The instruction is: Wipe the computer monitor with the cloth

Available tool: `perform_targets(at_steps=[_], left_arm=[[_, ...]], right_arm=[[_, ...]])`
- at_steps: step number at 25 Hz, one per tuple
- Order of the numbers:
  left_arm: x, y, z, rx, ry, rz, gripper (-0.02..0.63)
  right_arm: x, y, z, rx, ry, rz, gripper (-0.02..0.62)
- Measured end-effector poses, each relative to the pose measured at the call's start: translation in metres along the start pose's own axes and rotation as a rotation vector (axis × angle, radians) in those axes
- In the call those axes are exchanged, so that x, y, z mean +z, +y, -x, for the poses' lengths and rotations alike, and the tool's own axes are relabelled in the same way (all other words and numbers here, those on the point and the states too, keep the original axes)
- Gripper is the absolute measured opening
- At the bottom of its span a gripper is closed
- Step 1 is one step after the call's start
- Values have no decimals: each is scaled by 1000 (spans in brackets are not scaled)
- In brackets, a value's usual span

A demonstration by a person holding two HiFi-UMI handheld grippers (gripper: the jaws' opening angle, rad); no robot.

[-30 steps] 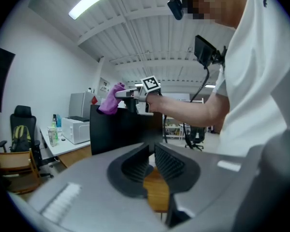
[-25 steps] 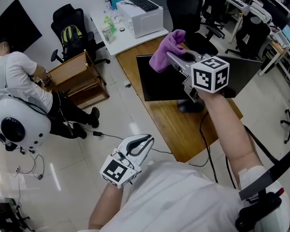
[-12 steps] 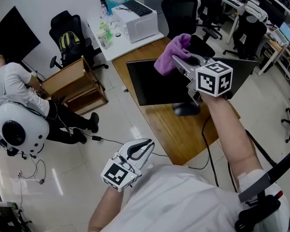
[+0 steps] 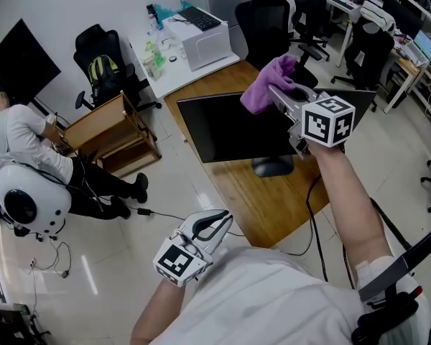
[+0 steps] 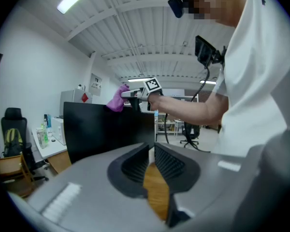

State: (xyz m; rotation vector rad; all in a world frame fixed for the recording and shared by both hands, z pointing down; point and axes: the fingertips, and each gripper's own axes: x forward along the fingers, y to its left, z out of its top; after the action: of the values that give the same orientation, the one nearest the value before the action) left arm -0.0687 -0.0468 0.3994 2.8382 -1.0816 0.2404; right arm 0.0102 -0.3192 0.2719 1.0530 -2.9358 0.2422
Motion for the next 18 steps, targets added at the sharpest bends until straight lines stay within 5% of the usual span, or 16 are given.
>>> perform_targets(at_steps=[18], left_arm=[[9, -29, -49, -49, 32, -36, 57]], right_arm=[[7, -73, 61, -83, -45, -29, 48]])
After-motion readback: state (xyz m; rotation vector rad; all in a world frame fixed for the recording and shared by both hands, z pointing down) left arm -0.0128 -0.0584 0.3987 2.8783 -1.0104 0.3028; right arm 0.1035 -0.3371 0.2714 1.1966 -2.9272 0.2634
